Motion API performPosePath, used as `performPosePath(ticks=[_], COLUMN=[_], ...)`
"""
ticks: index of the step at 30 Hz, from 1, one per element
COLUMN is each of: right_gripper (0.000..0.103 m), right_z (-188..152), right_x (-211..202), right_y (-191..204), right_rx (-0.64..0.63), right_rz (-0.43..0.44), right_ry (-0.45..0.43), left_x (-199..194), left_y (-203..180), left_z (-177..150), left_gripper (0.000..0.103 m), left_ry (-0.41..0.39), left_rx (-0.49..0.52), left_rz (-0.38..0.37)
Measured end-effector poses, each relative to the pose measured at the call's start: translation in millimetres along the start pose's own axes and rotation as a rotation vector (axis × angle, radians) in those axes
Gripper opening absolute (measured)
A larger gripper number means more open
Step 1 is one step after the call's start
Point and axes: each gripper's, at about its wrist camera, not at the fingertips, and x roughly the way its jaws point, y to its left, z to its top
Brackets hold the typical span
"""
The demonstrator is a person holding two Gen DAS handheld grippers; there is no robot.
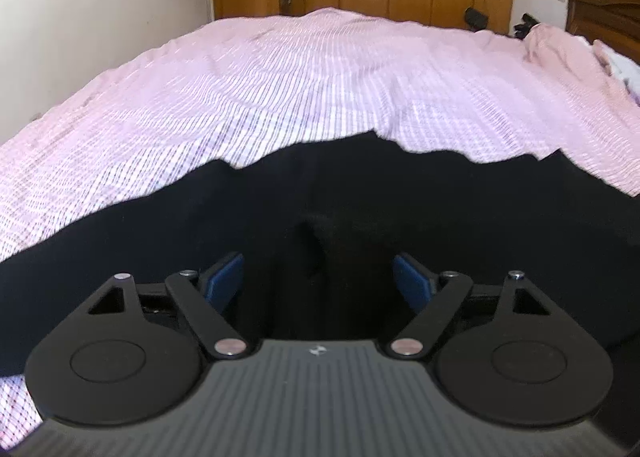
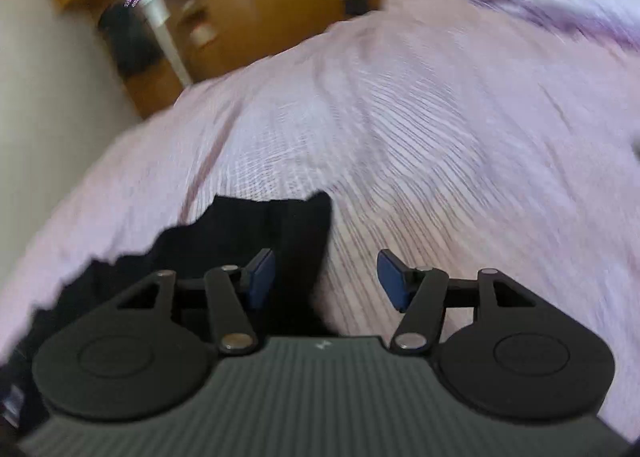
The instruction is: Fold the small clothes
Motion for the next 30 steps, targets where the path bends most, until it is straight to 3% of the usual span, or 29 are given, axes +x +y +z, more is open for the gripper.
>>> performPosePath(ticks=[6,11,13,14,17,19,24,30], right_gripper=[0.058,0.055,0.015,0.01,0.008,0.008,0.009,0.015], right_z=[20,30,30,31,33,31,10,8], right_x=[42,74,81,78,49,44,69,63], right_y=[30,33,31,33,32,27,15,34], right_rx=[-0.362,-0.383,-0.36,-0.364,-0.34,-0.311,-0.312,-0.384], right_rz=[-0.036,-0.05,-0.03,-0.027,-0.012,-0.068,-0.145,-0.177], right_ry=[0.079,0.183,0.213,0.195,0.019,-0.034,0.062,0.081], left_x=[6,22,25,25,26,28,27,23], left_y=[-4,-5,-6,-7,-7,-8,-9,-3], left_z=[6,3,1,1,0,1,-2,0], left_gripper=[0.085,0.085,0.086,0.086,0.086,0.087,0.087,0.087], left_ry=[0.0,0.044,0.046,0.042,0.033,0.032,0.022,0.007], left_rx=[0.036,0.0,0.004,0.01,0.012,0.005,0.012,-0.008], left_rz=[-0.01,-0.015,-0.009,-0.007,-0.009,-0.008,-0.007,-0.036])
